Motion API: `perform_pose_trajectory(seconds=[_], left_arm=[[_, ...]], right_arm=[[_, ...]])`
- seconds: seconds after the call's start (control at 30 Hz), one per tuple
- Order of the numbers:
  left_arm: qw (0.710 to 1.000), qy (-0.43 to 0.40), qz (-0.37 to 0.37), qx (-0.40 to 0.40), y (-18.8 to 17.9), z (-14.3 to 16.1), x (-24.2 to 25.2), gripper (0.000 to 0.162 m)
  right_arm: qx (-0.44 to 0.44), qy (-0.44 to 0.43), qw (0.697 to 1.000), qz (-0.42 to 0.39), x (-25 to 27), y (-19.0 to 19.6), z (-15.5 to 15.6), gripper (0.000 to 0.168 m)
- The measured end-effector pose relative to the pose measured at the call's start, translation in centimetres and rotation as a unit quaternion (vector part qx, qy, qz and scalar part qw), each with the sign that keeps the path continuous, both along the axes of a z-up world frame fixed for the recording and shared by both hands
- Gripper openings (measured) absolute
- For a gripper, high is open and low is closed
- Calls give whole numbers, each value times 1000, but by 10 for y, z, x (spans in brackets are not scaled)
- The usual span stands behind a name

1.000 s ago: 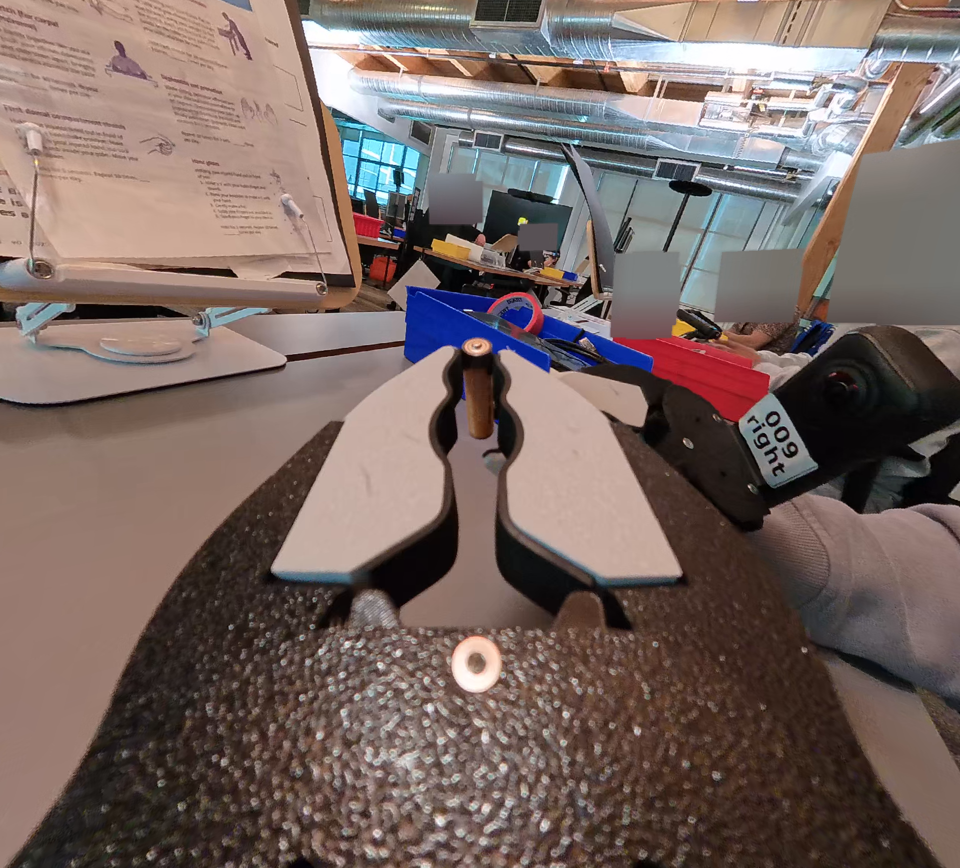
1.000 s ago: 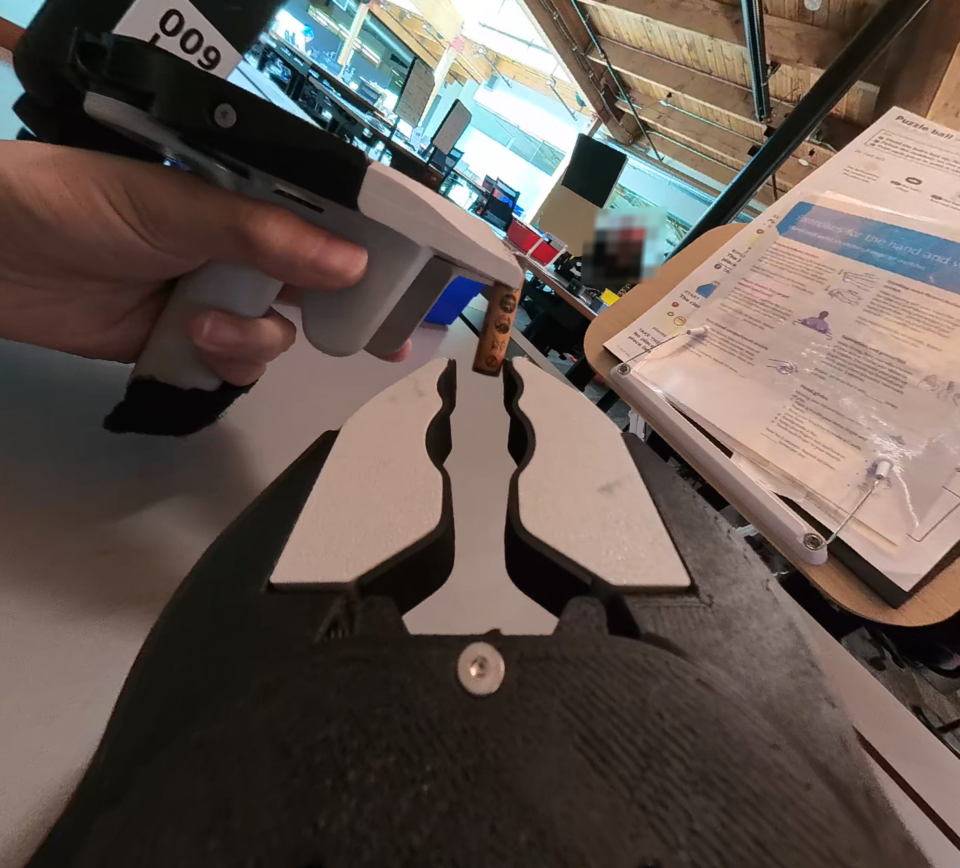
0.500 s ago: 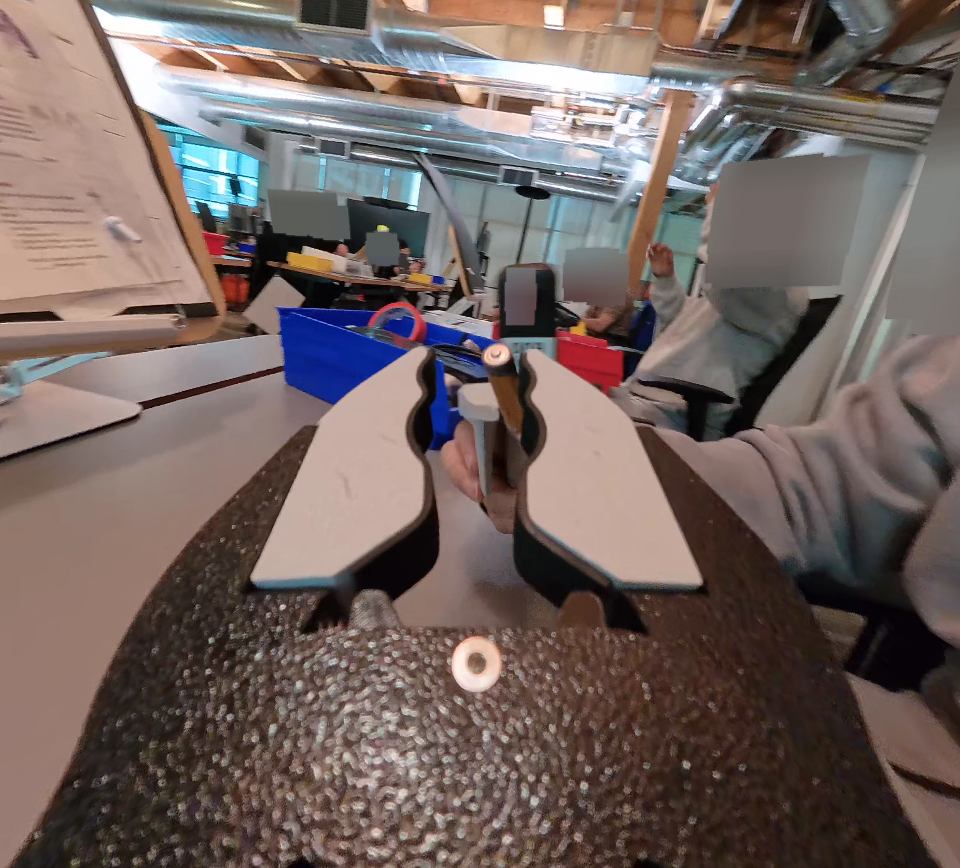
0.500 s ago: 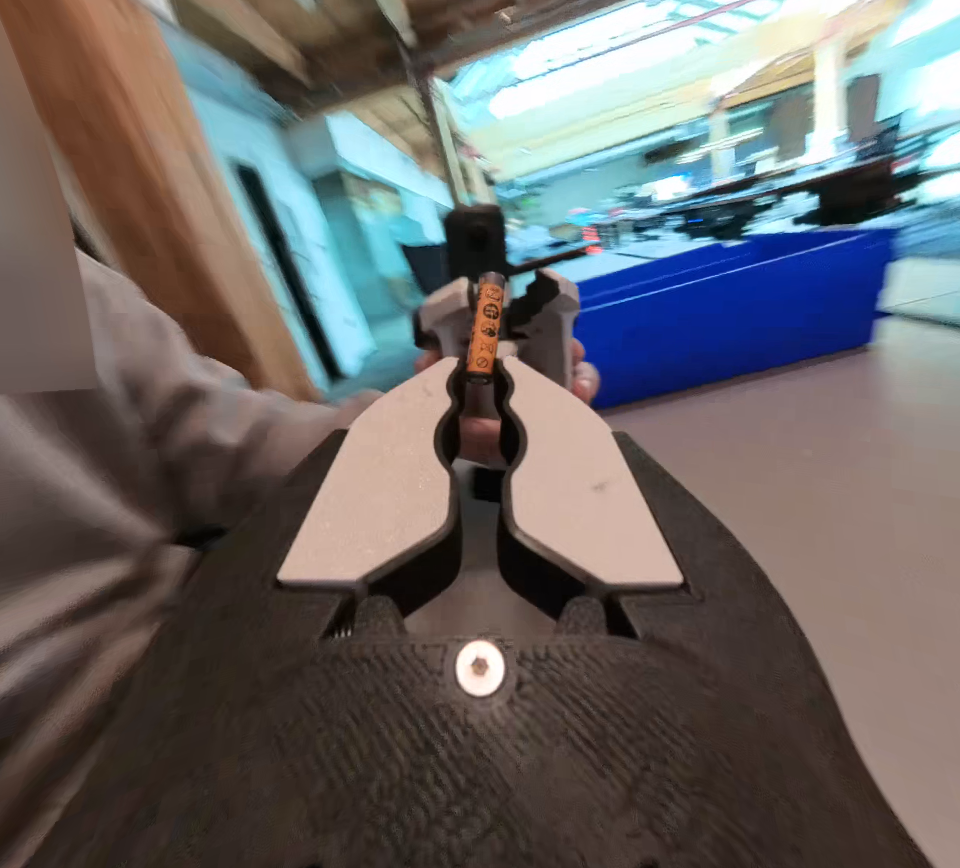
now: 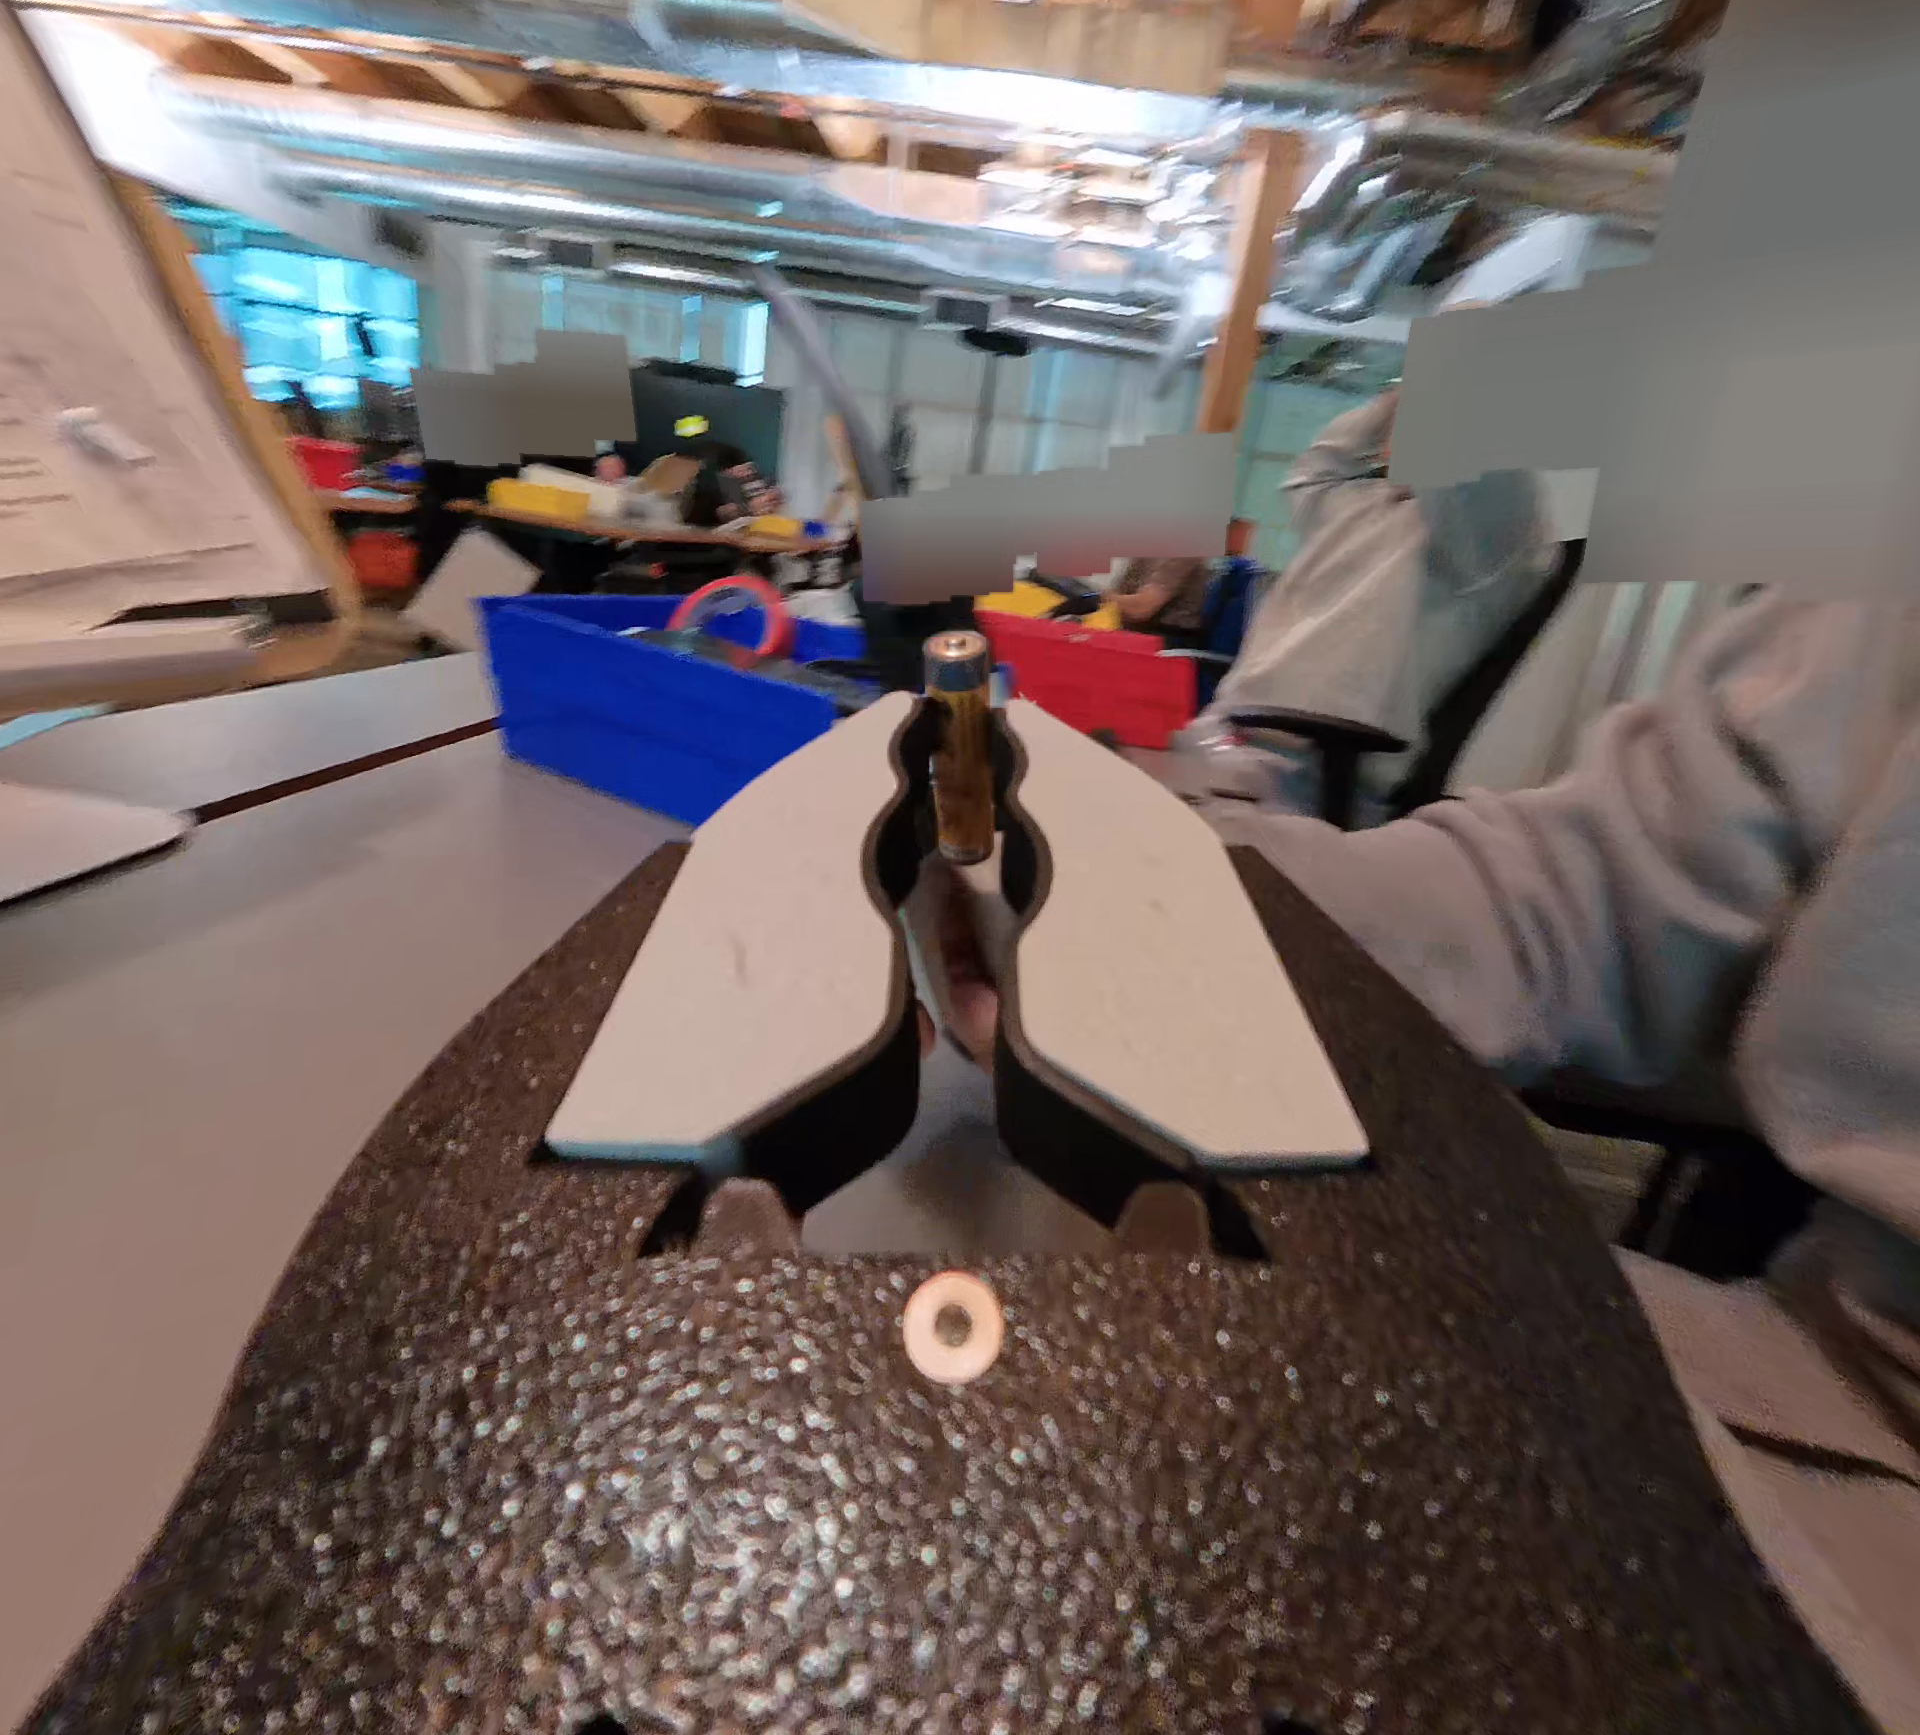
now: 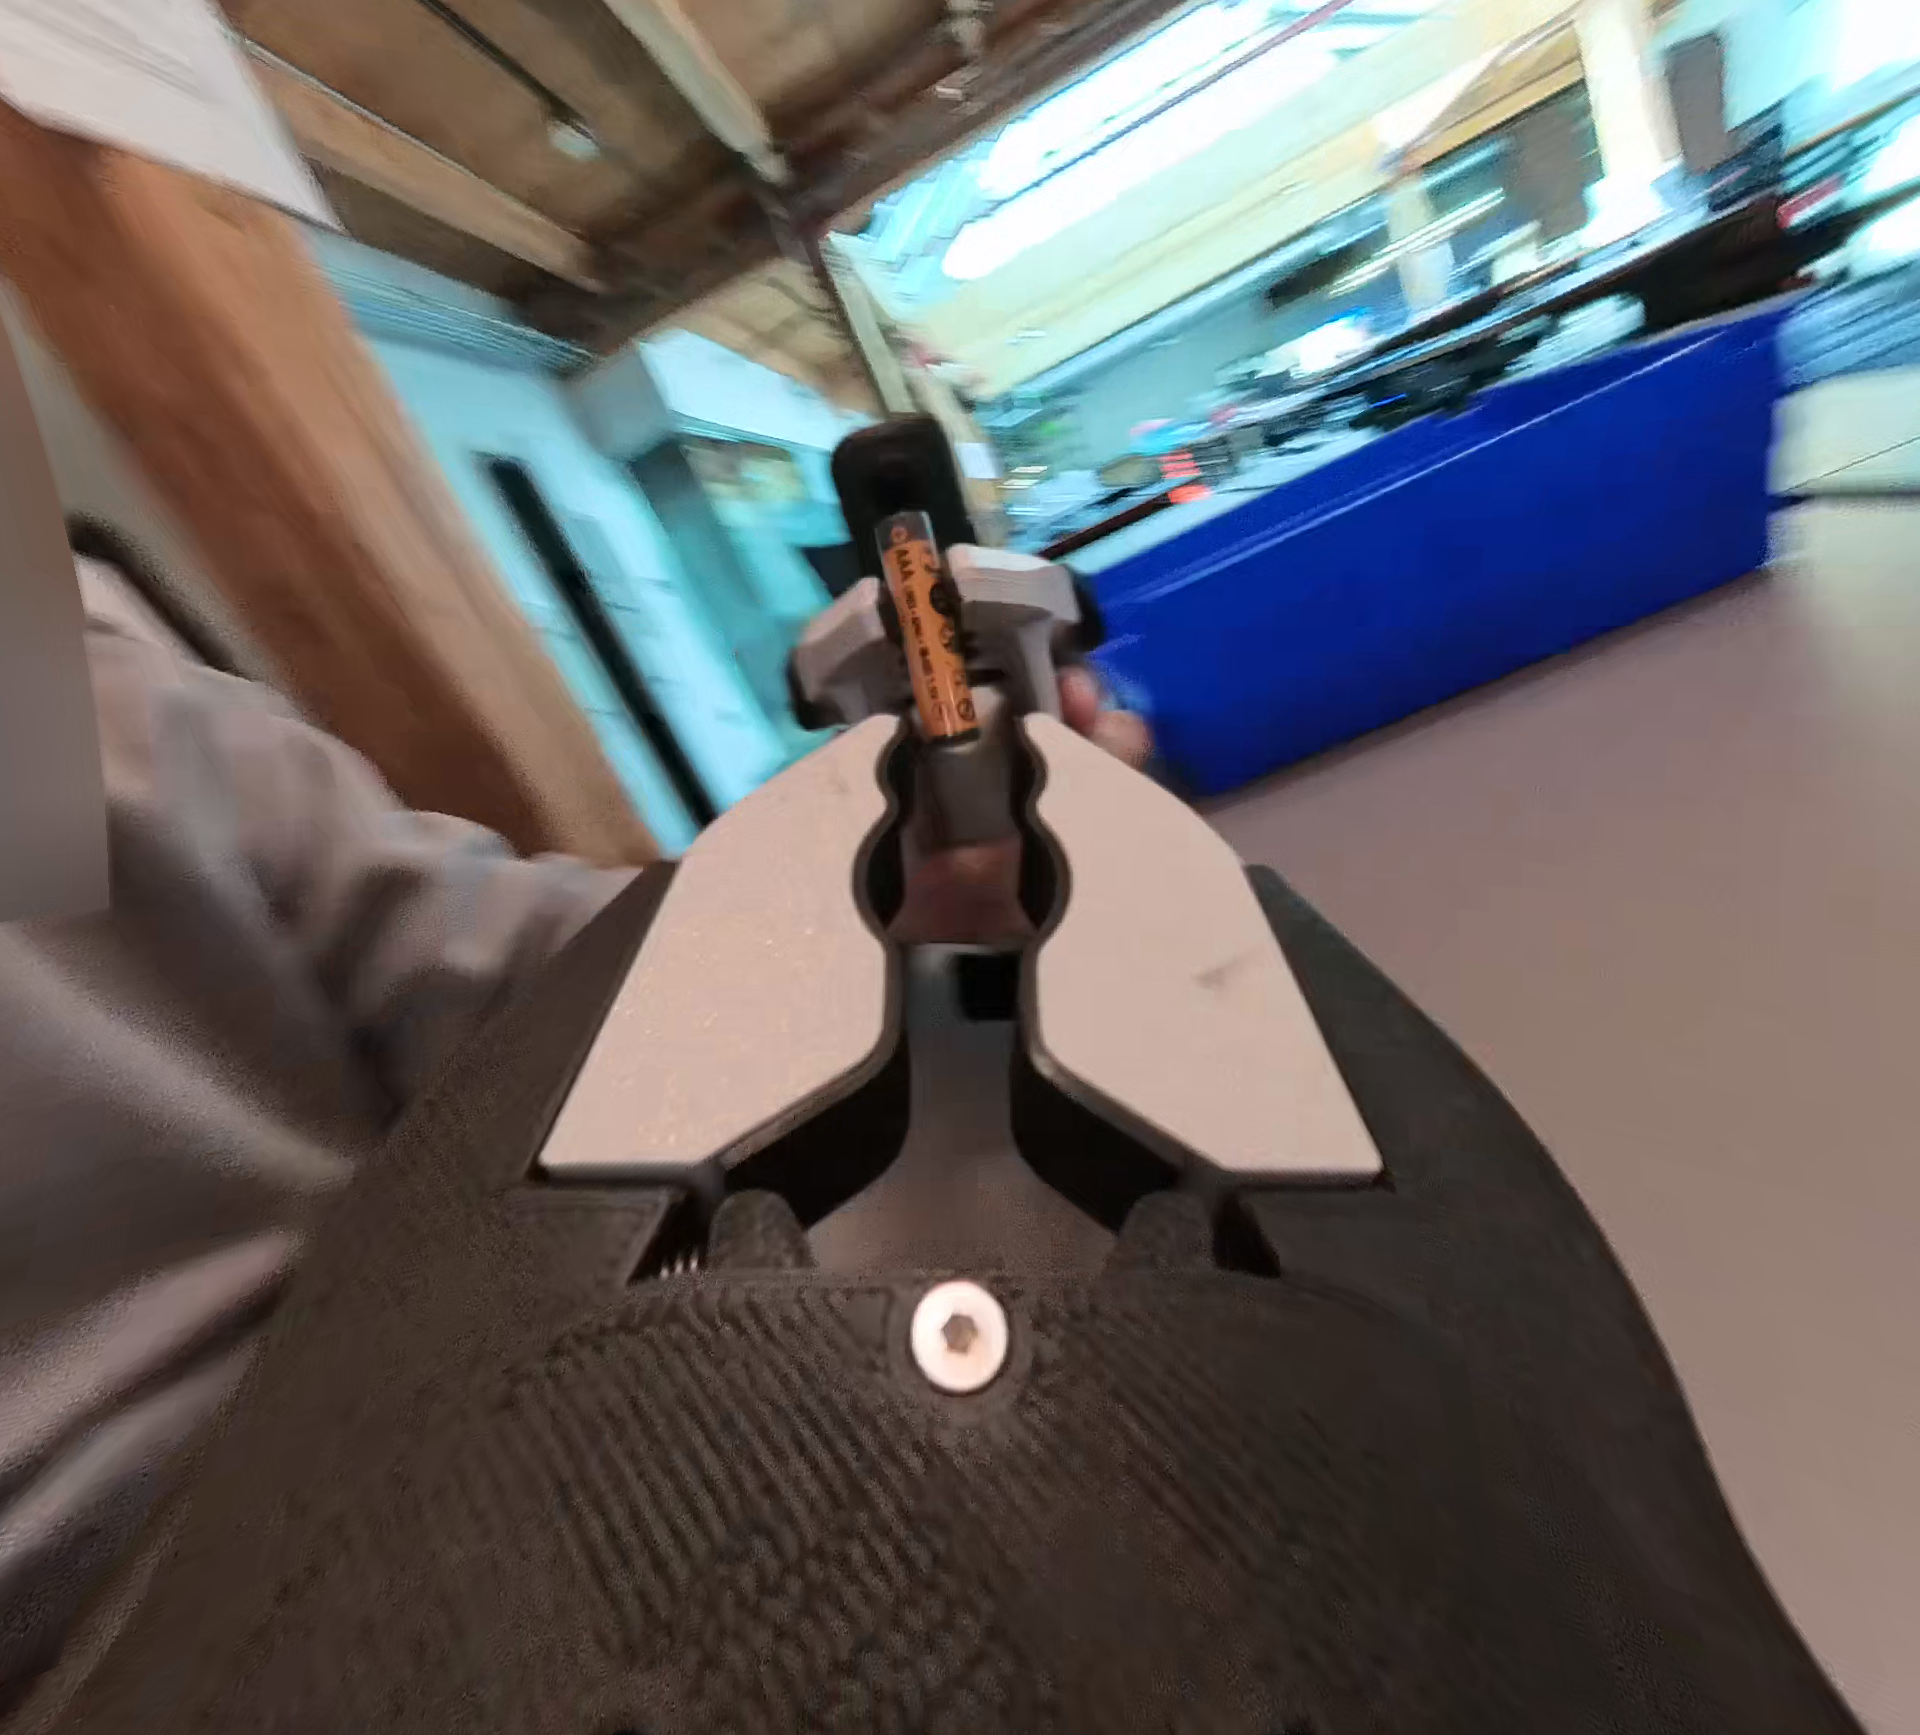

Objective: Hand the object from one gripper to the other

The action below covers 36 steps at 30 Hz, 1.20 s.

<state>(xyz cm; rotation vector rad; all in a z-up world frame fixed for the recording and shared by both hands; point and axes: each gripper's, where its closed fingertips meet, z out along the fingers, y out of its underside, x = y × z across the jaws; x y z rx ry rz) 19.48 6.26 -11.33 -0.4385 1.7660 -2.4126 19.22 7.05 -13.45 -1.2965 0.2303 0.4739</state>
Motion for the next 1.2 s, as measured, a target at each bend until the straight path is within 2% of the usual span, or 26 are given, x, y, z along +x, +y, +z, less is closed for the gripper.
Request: perform_pose_trajectory(seconds=[0.03, 0.1, 0.2, 0.3, 0.5, 0.57, 0.63, 0.77, 0.87, 0.97, 1.03, 1.13, 1.2], left_arm=[[1000, 10, 24, 7, 2, -3, 7, 9], [996, 31, 76, 20, 8, -9, 22, 10], [993, 41, 110, 12, 11, -9, 28, 10], [989, 47, 136, 19, 8, -14, 32, 10], [986, 49, 156, 18, 3, -17, 34, 10], [987, 51, 151, 13, 1, -17, 33, 10], [987, 53, 149, 13, 1, -18, 33, 10], [987, 58, 146, 10, 1, -18, 33, 10], [989, 59, 135, 3, 2, -17, 32, 10], [995, 37, 90, -17, 1, -8, 22, 11], [997, 20, 69, -23, 2, -1, 15, 21], [999, 11, 25, -41, 4, 6, 5, 23], [998, 26, -1, -58, 5, 8, 2, 23]], right_arm=[[-21, -54, 997, -52, 7, 0, -4, 22], [-65, -161, 971, -162, 22, -2, -8, 30], [-91, -269, 927, -245, 27, -4, -4, 36], [-94, -310, 903, -282, 27, -3, -1, 35], [-146, -423, 828, -338, 27, 2, -7, 24], [-159, -432, 818, -345, 28, 3, -10, 15], [-165, -435, 815, -345, 28, 4, -11, 12], [-169, -422, 825, -335, 29, 3, -12, 11], [-159, -383, 857, -305, 28, 3, -10, 11], [-89, -263, 940, -201, 13, 4, -2, 10], [-33, -151, 983, -95, 1, 1, 5, 10], [21, -2, 999, 36, -6, -5, 11, 10], [41, 37, 996, 68, -7, -8, 12, 10]])
